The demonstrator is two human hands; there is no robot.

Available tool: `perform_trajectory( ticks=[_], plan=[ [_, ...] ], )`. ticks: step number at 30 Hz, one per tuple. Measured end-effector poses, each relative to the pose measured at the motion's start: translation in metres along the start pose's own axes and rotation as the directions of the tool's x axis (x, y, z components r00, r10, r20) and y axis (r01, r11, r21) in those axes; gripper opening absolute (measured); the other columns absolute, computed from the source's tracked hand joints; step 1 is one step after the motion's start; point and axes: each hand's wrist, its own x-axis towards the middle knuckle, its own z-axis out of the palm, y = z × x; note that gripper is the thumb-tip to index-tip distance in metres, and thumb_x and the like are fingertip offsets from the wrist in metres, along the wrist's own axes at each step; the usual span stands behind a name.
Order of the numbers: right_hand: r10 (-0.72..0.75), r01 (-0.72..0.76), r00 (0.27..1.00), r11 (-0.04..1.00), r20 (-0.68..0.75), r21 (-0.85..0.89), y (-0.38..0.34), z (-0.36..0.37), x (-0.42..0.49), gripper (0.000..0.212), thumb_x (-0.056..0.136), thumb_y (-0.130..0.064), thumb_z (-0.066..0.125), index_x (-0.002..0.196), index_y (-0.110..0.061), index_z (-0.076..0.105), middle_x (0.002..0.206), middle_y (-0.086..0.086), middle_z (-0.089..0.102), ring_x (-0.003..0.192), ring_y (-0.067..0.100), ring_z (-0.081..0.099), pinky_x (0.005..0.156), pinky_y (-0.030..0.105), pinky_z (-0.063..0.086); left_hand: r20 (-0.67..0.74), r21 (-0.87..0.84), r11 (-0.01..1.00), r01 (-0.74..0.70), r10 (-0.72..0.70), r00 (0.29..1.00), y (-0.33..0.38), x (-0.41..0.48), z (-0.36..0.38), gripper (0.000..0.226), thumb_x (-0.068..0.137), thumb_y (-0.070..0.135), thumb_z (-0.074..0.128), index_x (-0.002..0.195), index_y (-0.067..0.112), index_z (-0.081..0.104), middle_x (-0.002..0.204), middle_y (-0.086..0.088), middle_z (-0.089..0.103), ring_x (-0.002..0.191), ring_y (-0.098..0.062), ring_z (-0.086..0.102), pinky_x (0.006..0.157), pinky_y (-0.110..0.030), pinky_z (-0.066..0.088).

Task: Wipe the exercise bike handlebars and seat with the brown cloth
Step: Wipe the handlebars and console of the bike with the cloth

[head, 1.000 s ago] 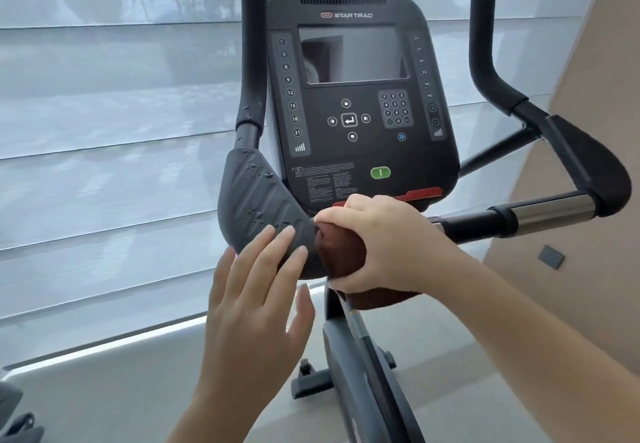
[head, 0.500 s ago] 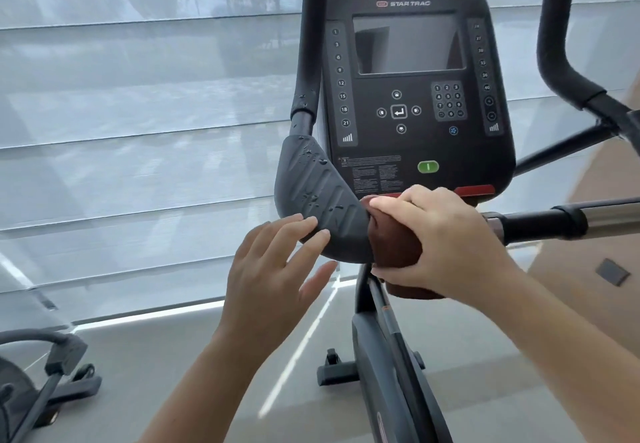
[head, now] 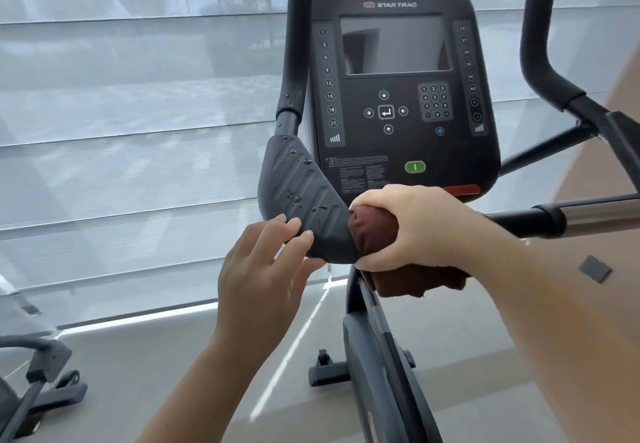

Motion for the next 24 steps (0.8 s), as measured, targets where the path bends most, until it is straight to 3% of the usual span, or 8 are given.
perform_trajectory(
  ticks=[3,5,9,11,13,17,20,24],
  plan=[
    [-0.169,0.031,0.851,0.961,-0.497,-0.274,0.001,0.040,-0.028,0.061,0.063,-0.053,0.068,0.116,-0.024,0.060,0.099,0.007,0.064,0.086,0.028,0.057,0.073,0.043,0.051,-0.021,-0.046,0.998,0.040,-0.041,0.999,0.000,-0.001,0.001,0.022,0.079,0.022,0.064,0.085,0.001,0.069,0.089,-0.014,0.067,0.092,-0.024,0.055,0.079,-0.029,0.044],
    [-0.223,0.020,0.791,0.940,-0.570,-0.340,0.001,0.048,-0.030,0.059,0.065,-0.050,0.068,0.115,-0.019,0.061,0.099,0.012,0.065,0.086,0.032,0.059,0.071,0.046,0.052,-0.024,-0.061,0.996,0.063,-0.065,0.998,0.001,-0.002,0.002,0.023,0.079,0.024,0.064,0.086,0.002,0.069,0.091,-0.014,0.068,0.094,-0.023,0.054,0.081,-0.026,0.042],
    [-0.034,0.031,0.998,0.999,-0.057,-0.041,0.003,0.003,-0.004,0.060,0.051,-0.067,0.063,0.106,-0.045,0.052,0.090,-0.013,0.060,0.081,0.014,0.056,0.070,0.033,0.046,-0.003,-0.065,0.994,0.092,-0.092,0.996,0.003,-0.002,0.001,0.024,0.078,0.023,0.065,0.086,0.002,0.069,0.092,-0.014,0.067,0.093,-0.028,0.058,0.085,-0.025,0.040],
    [0.044,-0.089,0.958,0.985,0.283,0.149,0.008,-0.019,0.014,0.054,0.050,-0.065,0.068,0.098,-0.046,0.056,0.087,-0.019,0.061,0.079,0.004,0.058,0.067,0.025,0.046,0.002,-0.077,0.991,0.112,-0.112,0.994,0.005,-0.001,0.000,0.024,0.078,0.024,0.065,0.086,0.001,0.068,0.091,-0.014,0.067,0.091,-0.031,0.060,0.085,-0.025,0.040],
    [0.075,-0.162,0.919,0.967,0.387,0.197,0.010,-0.026,0.022,0.050,0.050,-0.062,0.072,0.096,-0.046,0.058,0.087,-0.019,0.063,0.078,0.004,0.060,0.066,0.024,0.048,0.001,-0.088,0.988,0.124,-0.125,0.992,0.006,-0.001,-0.001,0.024,0.077,0.024,0.065,0.085,0.001,0.068,0.091,-0.014,0.067,0.091,-0.032,0.061,0.086,-0.025,0.039],
    [-0.018,0.019,0.997,1.000,-0.077,0.011,0.011,0.006,-0.006,0.059,0.052,-0.068,0.061,0.106,-0.047,0.052,0.090,-0.014,0.060,0.081,0.013,0.056,0.070,0.033,0.046,-0.006,-0.088,0.987,0.136,-0.137,0.991,0.006,-0.001,0.001,0.022,0.073,0.019,0.071,0.084,0.000,0.069,0.090,-0.015,0.067,0.090,-0.033,0.062,0.085,-0.024,0.039],
    [-0.189,0.005,0.793,0.953,-0.580,-0.304,0.009,0.051,-0.032,0.053,0.069,-0.049,0.066,0.115,-0.026,0.057,0.102,0.007,0.065,0.089,0.032,0.058,0.078,0.045,0.050,-0.021,-0.094,0.984,0.151,-0.153,0.988,0.006,-0.001,0.003,0.021,0.069,0.015,0.073,0.083,0.000,0.069,0.089,-0.014,0.067,0.088,-0.033,0.062,0.084,-0.023,0.039],
    [-0.226,-0.072,0.718,0.917,-0.658,-0.393,0.008,0.061,-0.034,0.048,0.072,-0.042,0.069,0.114,-0.020,0.060,0.105,0.012,0.066,0.091,0.036,0.059,0.077,0.045,0.048,-0.009,-0.143,0.976,0.163,-0.166,0.986,0.004,-0.001,0.002,0.022,0.068,0.016,0.074,0.083,0.002,0.070,0.088,-0.013,0.067,0.089,-0.032,0.062,0.084,-0.021,0.038]
  ],
)
